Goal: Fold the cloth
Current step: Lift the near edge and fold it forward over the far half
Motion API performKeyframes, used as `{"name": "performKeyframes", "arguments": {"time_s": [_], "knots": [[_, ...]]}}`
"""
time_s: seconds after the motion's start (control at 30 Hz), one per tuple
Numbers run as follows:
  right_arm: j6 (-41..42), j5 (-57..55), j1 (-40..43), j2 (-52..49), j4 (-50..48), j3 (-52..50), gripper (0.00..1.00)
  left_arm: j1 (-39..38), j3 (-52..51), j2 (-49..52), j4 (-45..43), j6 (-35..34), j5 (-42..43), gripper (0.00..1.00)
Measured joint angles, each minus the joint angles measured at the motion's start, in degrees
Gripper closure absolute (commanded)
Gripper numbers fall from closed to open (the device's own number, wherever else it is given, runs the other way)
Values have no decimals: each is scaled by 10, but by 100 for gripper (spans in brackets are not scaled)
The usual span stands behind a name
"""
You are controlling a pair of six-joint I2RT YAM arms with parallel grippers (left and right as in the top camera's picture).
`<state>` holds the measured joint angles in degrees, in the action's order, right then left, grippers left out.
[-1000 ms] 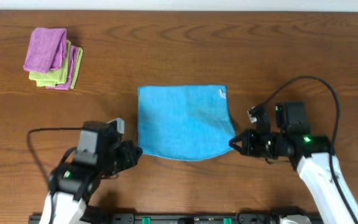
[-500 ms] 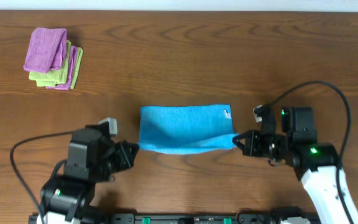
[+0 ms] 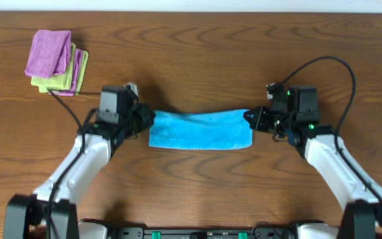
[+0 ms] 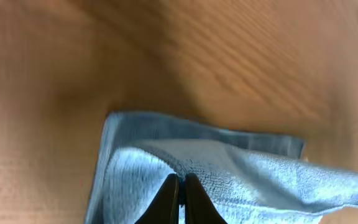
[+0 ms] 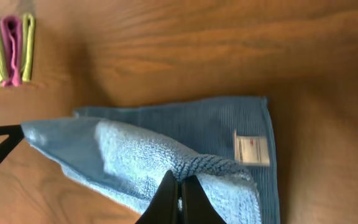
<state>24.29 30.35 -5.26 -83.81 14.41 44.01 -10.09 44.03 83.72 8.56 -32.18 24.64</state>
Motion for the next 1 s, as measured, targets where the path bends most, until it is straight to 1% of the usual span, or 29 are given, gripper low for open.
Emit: {"name": "performKeyframes", "arguments": {"time_s": [0.1, 0.27, 0.4, 0.5, 0.6, 0.87, 1.0], "knots": [[6, 1, 0, -26, -3, 18, 98, 3, 27, 3, 29, 15, 3, 94], [10, 1, 0, -42, -24, 20, 99, 3, 31, 0, 84, 29, -5, 94], [13, 2, 0, -47, -54, 21, 98, 3, 31, -1, 81, 37, -13, 94], [19, 4, 0, -65, -60, 27, 98, 3, 31, -1, 66, 38, -18, 94], [23, 17, 0, -94, -44, 40, 99, 3, 31, -1, 74, 39, -23, 94], [17, 54, -1, -96, 75, 43, 98, 3, 31, -1, 158, 52, -32, 94], [7, 57, -1, -96, 107, 43, 99, 3, 31, -1, 181, 55, -33, 94]]}}
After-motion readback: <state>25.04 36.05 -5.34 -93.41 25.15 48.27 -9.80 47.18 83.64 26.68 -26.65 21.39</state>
